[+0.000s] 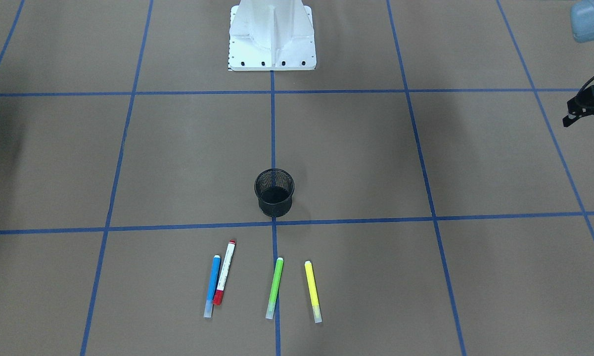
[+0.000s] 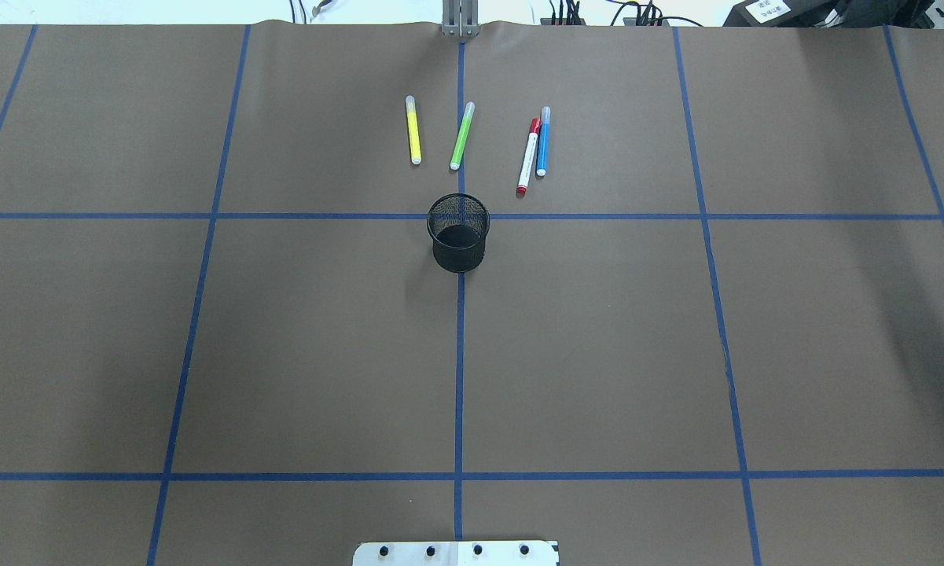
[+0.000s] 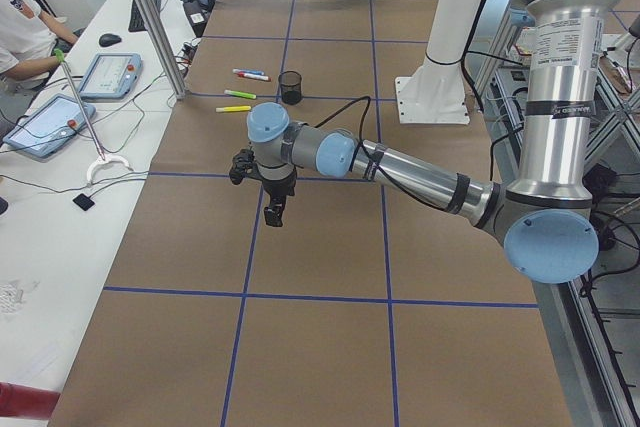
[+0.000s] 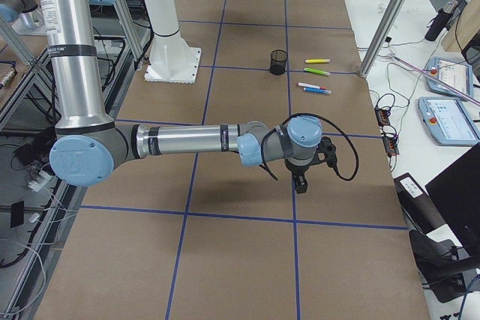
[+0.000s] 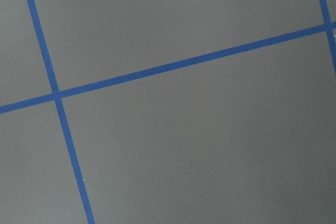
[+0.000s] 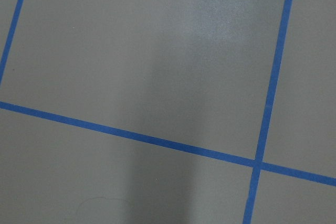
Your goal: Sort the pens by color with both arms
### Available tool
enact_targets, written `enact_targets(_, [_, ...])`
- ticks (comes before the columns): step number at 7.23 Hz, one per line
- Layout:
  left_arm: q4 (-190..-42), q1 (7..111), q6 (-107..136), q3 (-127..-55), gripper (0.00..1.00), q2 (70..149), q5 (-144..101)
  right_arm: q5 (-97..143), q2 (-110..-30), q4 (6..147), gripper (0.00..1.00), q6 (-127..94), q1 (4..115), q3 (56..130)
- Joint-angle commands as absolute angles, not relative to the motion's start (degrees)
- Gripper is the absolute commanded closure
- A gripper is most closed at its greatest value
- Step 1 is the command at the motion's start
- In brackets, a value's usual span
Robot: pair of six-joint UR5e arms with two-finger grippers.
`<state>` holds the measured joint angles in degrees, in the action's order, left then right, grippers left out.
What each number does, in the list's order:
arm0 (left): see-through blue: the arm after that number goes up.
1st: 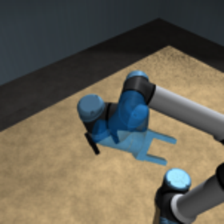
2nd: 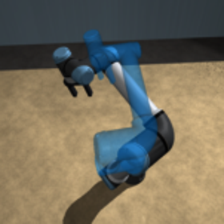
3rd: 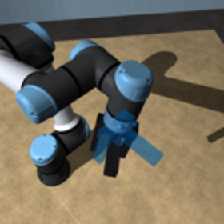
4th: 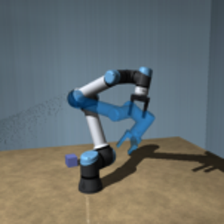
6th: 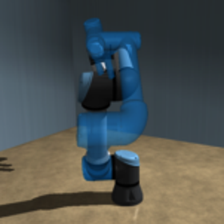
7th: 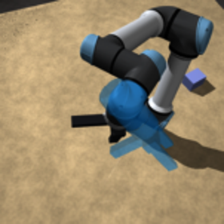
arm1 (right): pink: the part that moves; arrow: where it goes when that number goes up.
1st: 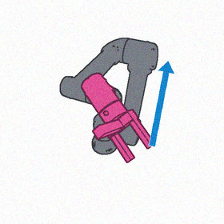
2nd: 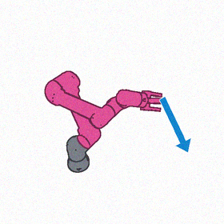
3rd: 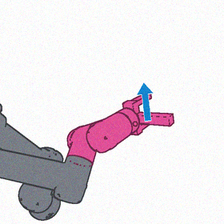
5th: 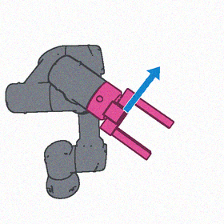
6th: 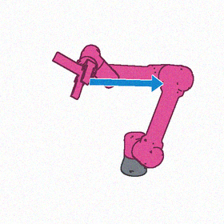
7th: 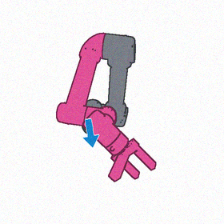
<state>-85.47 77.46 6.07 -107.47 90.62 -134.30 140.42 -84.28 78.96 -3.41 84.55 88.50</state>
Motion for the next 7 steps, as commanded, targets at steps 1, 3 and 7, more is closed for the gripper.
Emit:
enact_targets(1, [-85.52,77.96,7.73,-105.99,0.0,91.58,-133.77,140.54,-87.08,78.93,0.0,-3.43,84.64,90.85])
enact_targets(3, [-85.17,78.22,7.91,-106.68,0.0,91.5,-133.76,138.88,-86.32,79.01,0.0,-3.78,83.95,91.14])
enact_targets(7, [-85.78,78.13,9.67,-105.37,0.0,90.88,-133.85,135.09,-88.67,79.54,0.0,-3.17,84.03,92.54])
